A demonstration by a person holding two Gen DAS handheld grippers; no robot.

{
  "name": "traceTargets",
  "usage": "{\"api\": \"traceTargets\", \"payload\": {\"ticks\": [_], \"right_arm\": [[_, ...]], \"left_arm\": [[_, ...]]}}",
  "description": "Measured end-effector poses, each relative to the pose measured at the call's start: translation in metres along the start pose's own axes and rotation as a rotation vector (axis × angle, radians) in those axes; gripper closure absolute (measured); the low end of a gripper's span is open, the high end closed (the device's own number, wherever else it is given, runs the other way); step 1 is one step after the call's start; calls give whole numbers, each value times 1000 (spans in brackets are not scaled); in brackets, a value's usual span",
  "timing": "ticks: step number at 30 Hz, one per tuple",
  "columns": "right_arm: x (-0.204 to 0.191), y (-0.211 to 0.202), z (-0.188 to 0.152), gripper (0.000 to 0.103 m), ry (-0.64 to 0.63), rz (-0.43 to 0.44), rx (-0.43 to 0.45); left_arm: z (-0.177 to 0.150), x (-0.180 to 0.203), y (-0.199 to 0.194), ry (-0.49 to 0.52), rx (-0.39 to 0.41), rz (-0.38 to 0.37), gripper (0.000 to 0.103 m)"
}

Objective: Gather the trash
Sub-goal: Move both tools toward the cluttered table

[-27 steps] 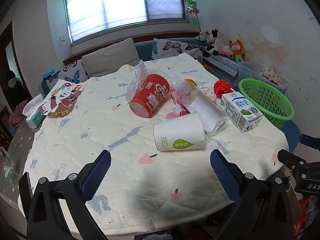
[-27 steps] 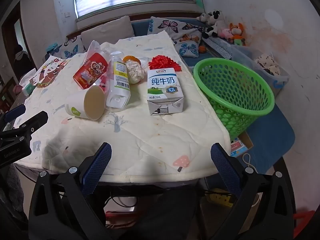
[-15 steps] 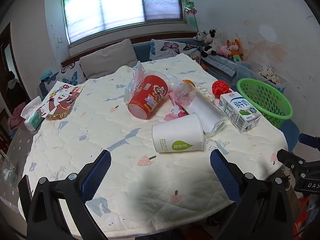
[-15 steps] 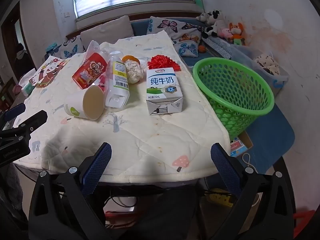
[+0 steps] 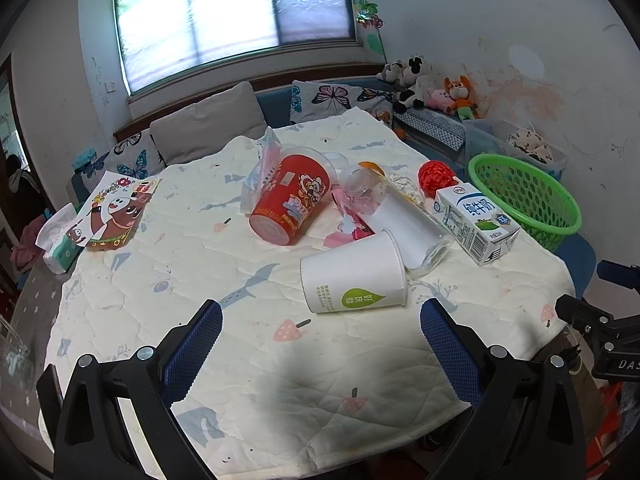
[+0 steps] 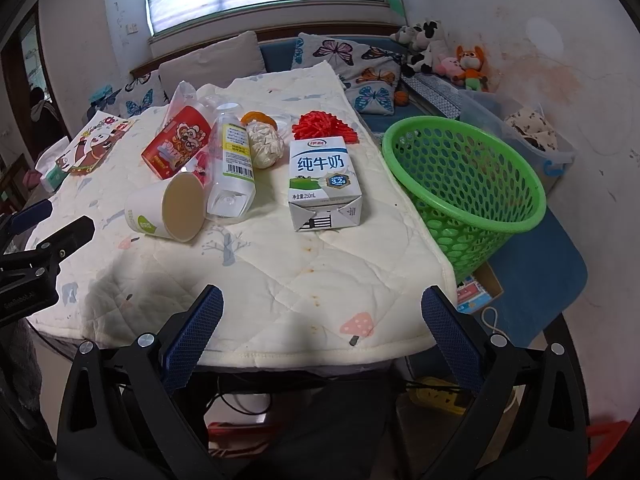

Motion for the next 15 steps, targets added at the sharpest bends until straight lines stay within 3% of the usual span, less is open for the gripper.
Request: {"api": "traceTargets", "payload": {"ticks": [15], "right_arm": [[1,2,2,4,-1,-4,-3]], "left_arm": [[4,-2,3,31,7,-3,7]]}}
Point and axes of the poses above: each gripper's, at about its wrist camera, not at the fingertips, and y roughly the way its jaws point, x to its right, z to its top, the point moved 8 cm from there along y, roughly the way its jaws point, and after that the axes turned 2 degrees about -y, right-handed, at the moved point
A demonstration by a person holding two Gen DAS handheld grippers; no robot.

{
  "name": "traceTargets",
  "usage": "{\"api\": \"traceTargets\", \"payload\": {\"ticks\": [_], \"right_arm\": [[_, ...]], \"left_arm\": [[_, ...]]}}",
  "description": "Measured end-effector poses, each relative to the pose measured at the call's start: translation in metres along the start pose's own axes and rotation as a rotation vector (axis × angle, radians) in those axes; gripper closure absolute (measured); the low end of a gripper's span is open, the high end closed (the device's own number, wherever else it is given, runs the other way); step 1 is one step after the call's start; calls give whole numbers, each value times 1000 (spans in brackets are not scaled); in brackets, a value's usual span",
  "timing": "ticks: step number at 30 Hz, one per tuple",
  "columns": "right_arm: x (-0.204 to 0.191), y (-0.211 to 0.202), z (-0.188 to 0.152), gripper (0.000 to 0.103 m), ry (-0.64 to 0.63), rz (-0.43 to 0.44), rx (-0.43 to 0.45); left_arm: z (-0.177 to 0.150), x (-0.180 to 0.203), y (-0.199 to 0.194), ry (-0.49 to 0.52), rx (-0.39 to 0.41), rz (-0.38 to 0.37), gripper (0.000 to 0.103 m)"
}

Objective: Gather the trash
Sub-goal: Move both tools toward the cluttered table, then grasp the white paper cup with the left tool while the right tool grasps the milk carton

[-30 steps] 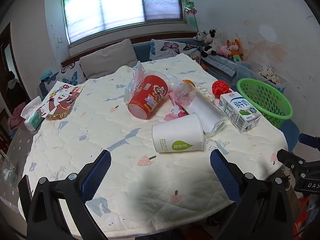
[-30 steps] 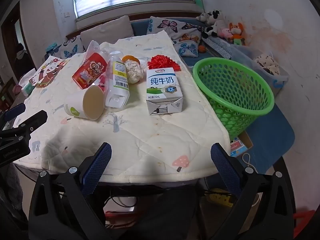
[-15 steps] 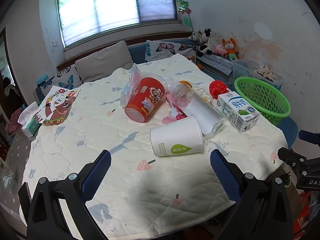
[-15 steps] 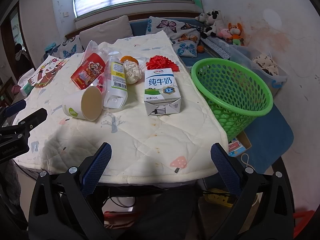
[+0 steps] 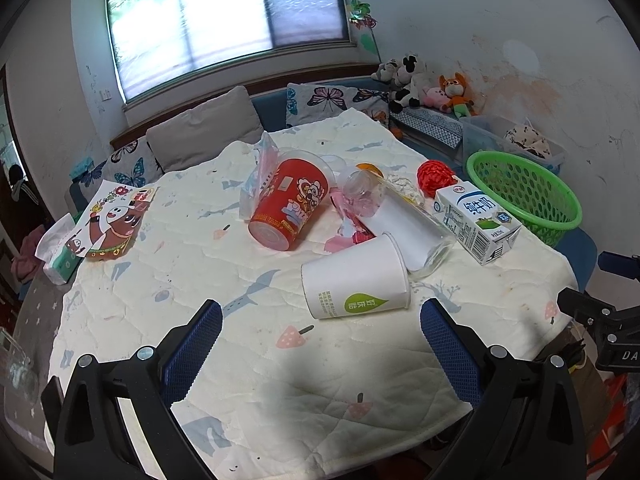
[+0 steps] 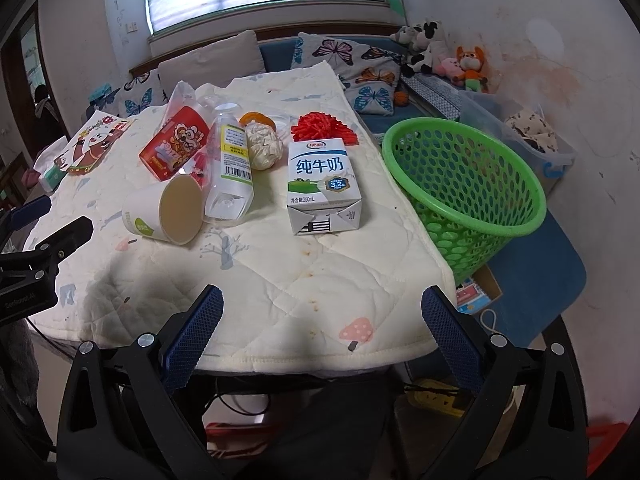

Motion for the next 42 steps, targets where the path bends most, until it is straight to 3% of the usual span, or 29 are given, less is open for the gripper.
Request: {"api": "traceTargets", "payload": {"ticks": [20,42], "right_arm": [[2,8,10,4,-29,-11,-2],[1,36,36,4,-71,36,-40]], "left_arm": [[3,-10,12,45,-12,-11,7],[-1,-1,64,202,-96,-235,7]]}}
Point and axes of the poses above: each gripper's, at about its wrist camera, not at the fingertips, and y roughly the way its jaws point, x to its right, z to its top, the point moved 8 cm from there along y, roughly the way its jaws point, and after that the axes turned 2 degrees about -y, right-handed, at the moved point
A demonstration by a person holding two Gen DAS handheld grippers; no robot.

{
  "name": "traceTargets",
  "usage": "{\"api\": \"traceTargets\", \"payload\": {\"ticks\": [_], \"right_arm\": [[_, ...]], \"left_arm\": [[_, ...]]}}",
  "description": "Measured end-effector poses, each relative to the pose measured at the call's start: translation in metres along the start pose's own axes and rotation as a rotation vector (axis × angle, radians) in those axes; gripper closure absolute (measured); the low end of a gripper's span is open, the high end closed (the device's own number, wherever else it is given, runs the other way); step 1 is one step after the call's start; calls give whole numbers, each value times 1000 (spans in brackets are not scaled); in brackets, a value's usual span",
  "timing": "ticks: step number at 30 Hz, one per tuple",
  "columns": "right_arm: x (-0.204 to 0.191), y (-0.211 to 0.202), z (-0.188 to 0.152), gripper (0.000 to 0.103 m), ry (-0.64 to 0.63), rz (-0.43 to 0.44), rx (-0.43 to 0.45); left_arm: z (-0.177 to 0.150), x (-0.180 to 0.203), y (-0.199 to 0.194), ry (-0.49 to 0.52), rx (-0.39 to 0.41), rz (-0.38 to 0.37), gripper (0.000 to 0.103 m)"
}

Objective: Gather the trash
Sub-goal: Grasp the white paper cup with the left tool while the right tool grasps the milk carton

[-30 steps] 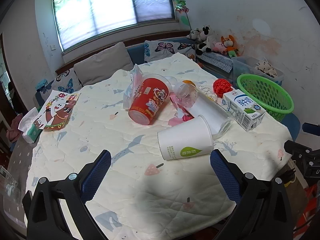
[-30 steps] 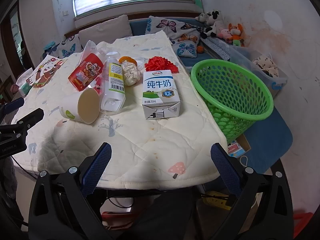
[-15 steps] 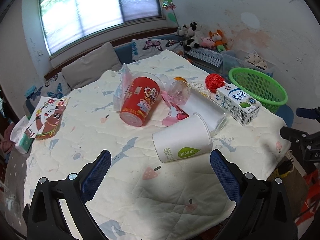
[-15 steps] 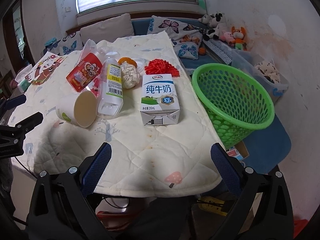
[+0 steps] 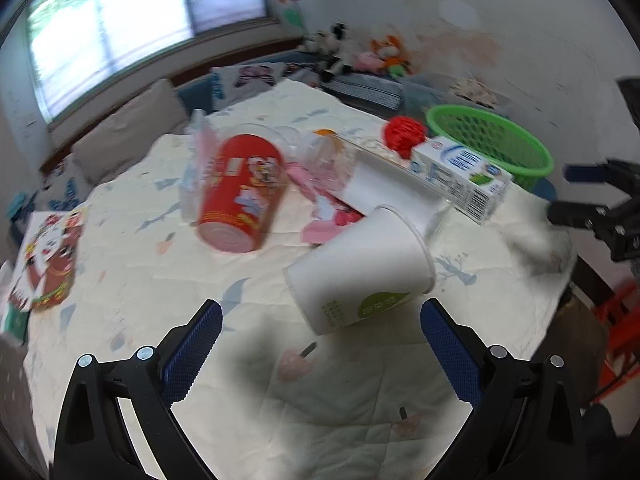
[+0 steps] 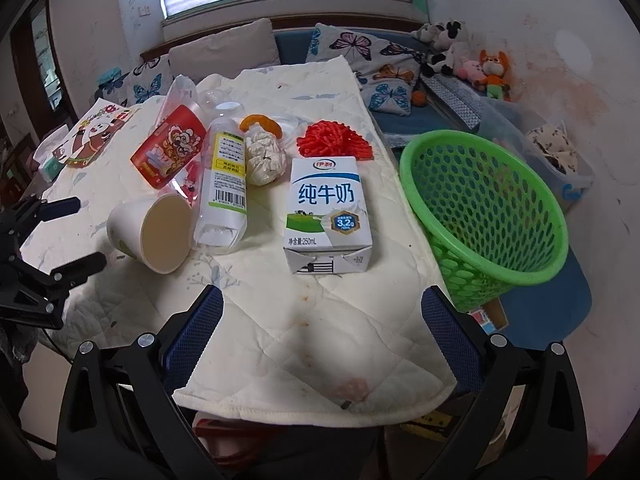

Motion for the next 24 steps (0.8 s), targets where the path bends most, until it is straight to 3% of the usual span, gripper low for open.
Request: {"api": "traceTargets", "payload": {"ticks": [8,15,24], "right_arm": [[-4,7,12,4,-18,14,-10],[-1,16,17,4,-17,15,-28],[0,29,17,4,-24,32,-51]], "left_arm": [[6,-3,24,30,-25,-70,7],[16,9,39,140,-33,-118,7],[12,19,53,157,-92,-210,7]]}}
Point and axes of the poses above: each gripper's, at about its wrist camera, not at the fingertips, and y roughly the way its jaws point, x to its right, z to its top, the point moved 8 cm from there along y, roughly the way its jaws point, and after that the axes turned 2 degrees about -y, right-handed, at the moved point
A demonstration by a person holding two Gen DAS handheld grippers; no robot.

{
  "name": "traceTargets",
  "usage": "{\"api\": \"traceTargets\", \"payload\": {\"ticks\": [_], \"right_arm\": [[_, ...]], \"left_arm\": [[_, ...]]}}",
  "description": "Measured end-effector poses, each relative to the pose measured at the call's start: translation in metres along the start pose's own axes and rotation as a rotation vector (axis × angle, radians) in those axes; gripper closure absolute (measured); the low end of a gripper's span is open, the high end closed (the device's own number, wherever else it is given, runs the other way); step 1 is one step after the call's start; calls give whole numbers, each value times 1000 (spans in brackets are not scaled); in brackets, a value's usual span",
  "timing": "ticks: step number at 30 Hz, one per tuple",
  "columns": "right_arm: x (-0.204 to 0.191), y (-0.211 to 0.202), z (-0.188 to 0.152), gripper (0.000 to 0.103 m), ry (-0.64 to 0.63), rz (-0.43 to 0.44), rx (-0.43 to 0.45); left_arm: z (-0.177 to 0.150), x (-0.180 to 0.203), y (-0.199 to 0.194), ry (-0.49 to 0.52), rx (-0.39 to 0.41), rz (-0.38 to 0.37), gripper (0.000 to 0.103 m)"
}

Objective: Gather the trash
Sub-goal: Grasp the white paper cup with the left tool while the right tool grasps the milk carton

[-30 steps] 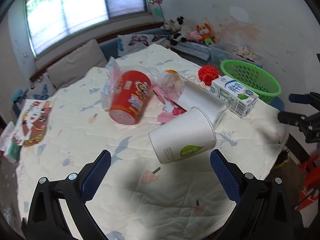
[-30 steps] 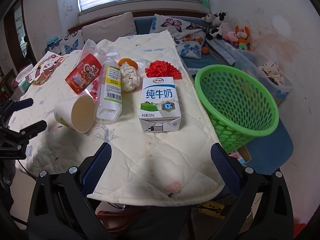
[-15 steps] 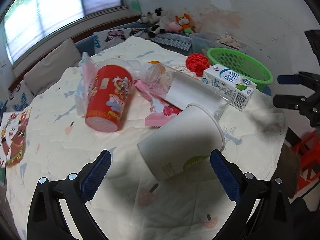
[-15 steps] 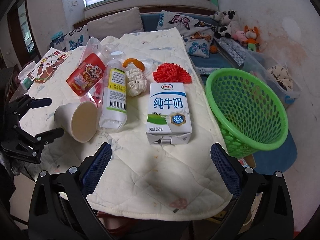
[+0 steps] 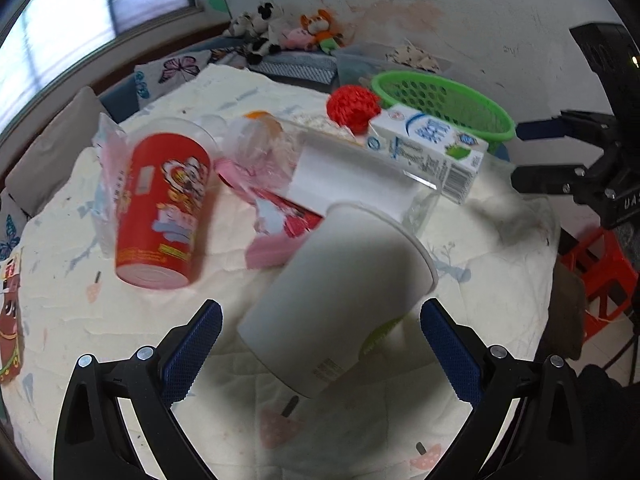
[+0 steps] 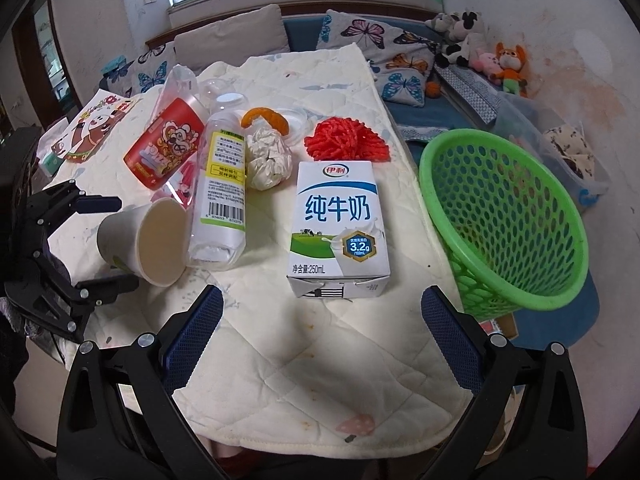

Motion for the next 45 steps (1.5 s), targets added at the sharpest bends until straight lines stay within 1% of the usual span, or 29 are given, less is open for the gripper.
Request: {"api": "traceTargets", "payload": {"ticks": [5,9,13,19,21,23,26,31,36,40,45], "right_arm": [[6,4,1,4,10,3,-6],[8,6,1,4,7,3,-6],[9,10,3,5,-8,-1,-16],[12,17,8,5,-9,0,-19],[12,18,9,5,-12,3,-17],[10,19,10,5,-16,6,-17],[8,22,11,5,-28,12,-18],[9,29,16,8,-37,17,-28],[13,37,22,10,-42,29,-38],[15,46,29,13,-39,49,-53],[17,63,38,16,-45,41,-76]], "left_arm": [[-2,7,-1,12,0,-8,7],[-1,6,0,8,-3,9,7],[-1,5,3,3,-12,2,7],[-3,10,-4,-12,-5,-8,8],[-3,12,-7,-11,-2,-4,11],[-4,12,-9,-23,-8,-10,19],[-5,10,-12,-47,-16,-16,23],[-4,11,-13,-48,-29,-24,23],[-1,12,-13,-39,-25,-26,18],[3,13,-11,-35,-25,-38,18],[7,16,-3,-25,-36,-41,18]]}}
Point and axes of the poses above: each gripper's, at about its wrist camera, not at the fingertips, and y roughly the way its jaws point, x to its right, z to its top, the point moved 8 cm from there along y, roughly the way its jaws point, and after that the axes turned 2 degrees about -y, right-handed, at the moved point
